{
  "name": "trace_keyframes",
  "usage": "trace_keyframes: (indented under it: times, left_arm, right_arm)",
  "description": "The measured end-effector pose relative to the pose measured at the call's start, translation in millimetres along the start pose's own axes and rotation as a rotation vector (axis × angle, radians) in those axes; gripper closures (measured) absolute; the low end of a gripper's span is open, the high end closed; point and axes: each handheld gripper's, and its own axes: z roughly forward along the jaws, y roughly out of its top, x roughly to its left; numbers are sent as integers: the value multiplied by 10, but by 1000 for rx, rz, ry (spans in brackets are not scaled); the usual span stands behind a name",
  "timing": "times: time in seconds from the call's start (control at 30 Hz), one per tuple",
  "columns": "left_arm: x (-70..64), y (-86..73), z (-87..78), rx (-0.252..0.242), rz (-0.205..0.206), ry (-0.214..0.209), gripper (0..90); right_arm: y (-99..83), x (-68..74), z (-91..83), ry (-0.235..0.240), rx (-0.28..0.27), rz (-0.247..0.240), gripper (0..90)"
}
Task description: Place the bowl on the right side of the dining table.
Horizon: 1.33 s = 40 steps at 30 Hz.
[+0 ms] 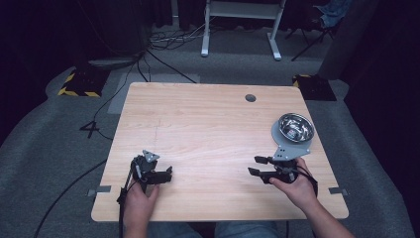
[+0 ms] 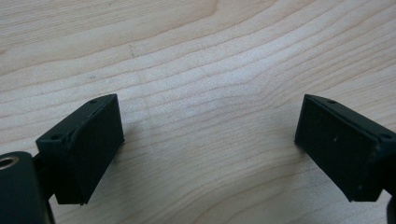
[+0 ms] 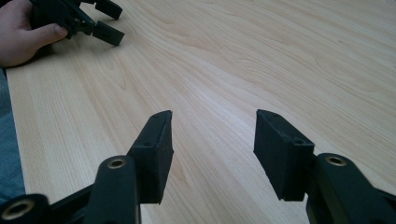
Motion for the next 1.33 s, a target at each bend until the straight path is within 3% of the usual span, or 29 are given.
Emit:
trace_keyframes:
  times: [0.23, 0.43, 0.77, 0.93, 1.1, 1.33]
  left_arm:
    - [1, -2, -3, -1, 1, 3, 80]
    - [-2, -3, -3, 1, -1, 3, 80]
    - [-2, -4, -3, 1, -1, 4, 80]
    - [-3, -4, -4, 1, -2, 4, 80]
    - [-3, -6, -6, 3, -2, 3, 80]
    - [-2, -8, -8, 0, -1, 8, 80]
  right_arm:
    - [-207, 71, 81, 29, -32, 21, 475]
    - [-354, 107, 192, 24, 22, 3, 474]
    - [-588, 72, 356, 20, 95, 27, 474]
    - [-594, 82, 353, 12, 106, -17, 447]
    - [-581, 131, 387, 23, 124, -84, 319]
    - [-582, 115, 385, 16, 136, -87, 294]
